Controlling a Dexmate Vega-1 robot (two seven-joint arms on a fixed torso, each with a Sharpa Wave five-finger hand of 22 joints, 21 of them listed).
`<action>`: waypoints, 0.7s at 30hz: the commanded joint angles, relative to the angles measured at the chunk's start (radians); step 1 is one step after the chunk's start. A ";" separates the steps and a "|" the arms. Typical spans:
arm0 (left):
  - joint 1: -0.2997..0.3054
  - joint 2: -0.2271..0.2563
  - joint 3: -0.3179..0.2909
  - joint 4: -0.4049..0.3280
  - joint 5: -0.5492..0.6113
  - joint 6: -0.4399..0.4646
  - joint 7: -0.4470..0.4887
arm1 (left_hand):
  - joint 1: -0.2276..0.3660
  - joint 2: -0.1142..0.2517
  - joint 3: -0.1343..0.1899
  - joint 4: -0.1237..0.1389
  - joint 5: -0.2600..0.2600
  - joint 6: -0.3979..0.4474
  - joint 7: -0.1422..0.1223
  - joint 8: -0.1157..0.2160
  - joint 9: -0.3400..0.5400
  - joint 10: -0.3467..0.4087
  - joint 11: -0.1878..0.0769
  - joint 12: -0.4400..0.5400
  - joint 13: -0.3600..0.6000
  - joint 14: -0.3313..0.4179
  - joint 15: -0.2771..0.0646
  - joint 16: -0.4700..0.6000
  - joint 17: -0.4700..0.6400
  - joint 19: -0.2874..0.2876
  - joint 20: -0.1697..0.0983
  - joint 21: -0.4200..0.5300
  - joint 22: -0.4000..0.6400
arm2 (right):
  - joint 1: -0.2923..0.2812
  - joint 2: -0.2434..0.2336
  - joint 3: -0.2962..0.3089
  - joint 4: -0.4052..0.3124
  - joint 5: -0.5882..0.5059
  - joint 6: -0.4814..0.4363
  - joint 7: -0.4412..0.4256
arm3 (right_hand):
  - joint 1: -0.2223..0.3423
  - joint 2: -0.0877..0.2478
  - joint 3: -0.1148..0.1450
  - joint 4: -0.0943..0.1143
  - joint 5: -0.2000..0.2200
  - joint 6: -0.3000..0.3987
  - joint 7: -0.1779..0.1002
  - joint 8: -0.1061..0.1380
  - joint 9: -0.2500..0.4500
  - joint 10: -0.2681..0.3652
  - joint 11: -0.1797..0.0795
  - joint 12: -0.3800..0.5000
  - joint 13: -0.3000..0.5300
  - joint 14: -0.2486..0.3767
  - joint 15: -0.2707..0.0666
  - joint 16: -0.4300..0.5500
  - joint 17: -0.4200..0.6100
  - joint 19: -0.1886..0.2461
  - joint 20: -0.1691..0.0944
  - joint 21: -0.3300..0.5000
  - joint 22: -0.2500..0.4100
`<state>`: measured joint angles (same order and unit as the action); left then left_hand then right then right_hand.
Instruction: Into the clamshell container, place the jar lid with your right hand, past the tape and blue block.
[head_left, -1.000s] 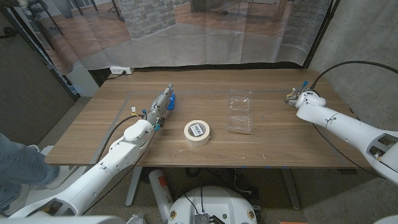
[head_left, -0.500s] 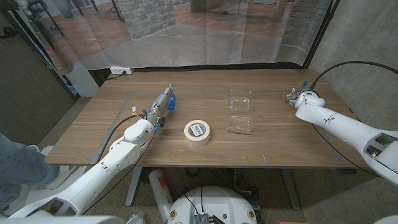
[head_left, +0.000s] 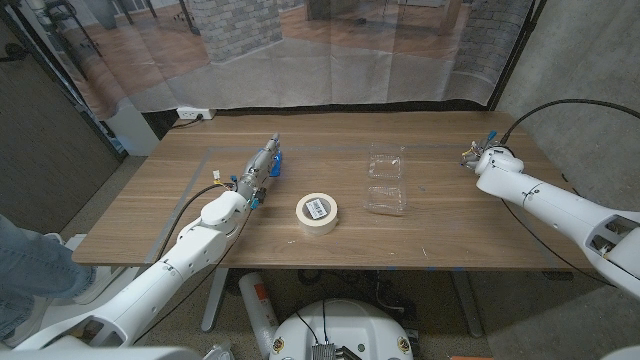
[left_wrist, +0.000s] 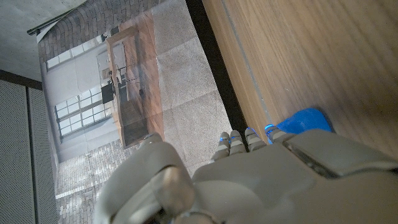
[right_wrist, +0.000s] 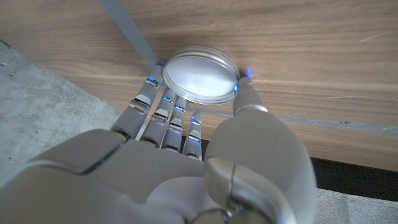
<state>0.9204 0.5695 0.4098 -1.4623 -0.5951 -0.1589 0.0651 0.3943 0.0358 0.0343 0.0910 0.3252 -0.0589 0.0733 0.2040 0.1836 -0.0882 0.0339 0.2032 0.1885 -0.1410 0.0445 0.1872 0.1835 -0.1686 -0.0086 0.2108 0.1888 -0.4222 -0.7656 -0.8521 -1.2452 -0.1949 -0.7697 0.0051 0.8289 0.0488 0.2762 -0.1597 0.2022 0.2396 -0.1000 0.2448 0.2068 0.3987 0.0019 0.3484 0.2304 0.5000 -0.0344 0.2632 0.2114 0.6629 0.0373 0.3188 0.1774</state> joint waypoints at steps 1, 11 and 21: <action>-0.013 0.000 0.008 0.003 0.003 0.009 -0.009 | 0.004 0.011 -0.005 0.000 -0.002 0.006 -0.001 -0.004 0.006 0.001 -0.007 0.003 0.002 0.001 -0.002 0.004 0.003 -0.036 0.008 0.000 0.001 | -0.036 -0.042 0.036 -0.099 0.024 -0.023 -0.029 | 0.020 0.008 0.007 0.002 -0.005 0.011 -0.004 0.006 0.003 0.023 -0.016 0.010 0.004 0.026 -0.054 0.009 0.004 0.022 0.000 0.009 0.006; -0.017 -0.003 0.010 0.005 0.005 0.005 -0.011 | 0.004 0.012 -0.006 0.000 -0.002 0.006 0.000 -0.004 0.006 0.001 -0.005 0.003 0.002 0.001 -0.002 0.004 0.003 -0.036 0.008 0.000 0.001 | -0.048 -0.070 0.047 -0.171 0.014 -0.051 -0.031 | 0.022 0.012 0.010 0.005 -0.009 0.013 -0.005 0.005 0.003 0.024 -0.017 0.010 0.005 0.033 -0.055 0.010 0.006 0.023 0.001 0.006 0.006; -0.013 -0.002 0.009 -0.001 0.007 0.004 -0.006 | 0.004 0.013 -0.008 0.000 -0.002 0.006 0.000 -0.004 0.006 0.000 -0.007 0.002 0.002 0.001 -0.002 0.004 0.003 -0.037 0.008 0.000 0.001 | -0.053 -0.088 0.054 -0.218 0.002 -0.074 -0.031 | 0.025 0.014 0.012 0.007 -0.012 0.018 -0.009 0.005 0.003 0.023 -0.020 0.010 0.006 0.037 -0.057 0.010 0.009 0.022 0.004 0.002 0.006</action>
<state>0.9066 0.5679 0.4181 -1.4592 -0.5906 -0.1519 0.0561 0.3982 0.0397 0.0311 0.0879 0.3252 -0.0589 0.0733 0.2040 0.1836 -0.0882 0.0339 0.2033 0.1884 -0.1410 0.0445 0.1872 0.1836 -0.1739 -0.0034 0.2108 0.1885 -0.4678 -0.8304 -0.8125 -1.4067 -0.1742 -0.8201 -0.0189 0.8422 0.0592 0.2816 -0.1542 0.1914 0.2486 -0.1090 0.2448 0.2067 0.4096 -0.0090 0.3565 0.2339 0.5169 -0.0306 0.2666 0.2180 0.6824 0.0390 0.3244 0.1842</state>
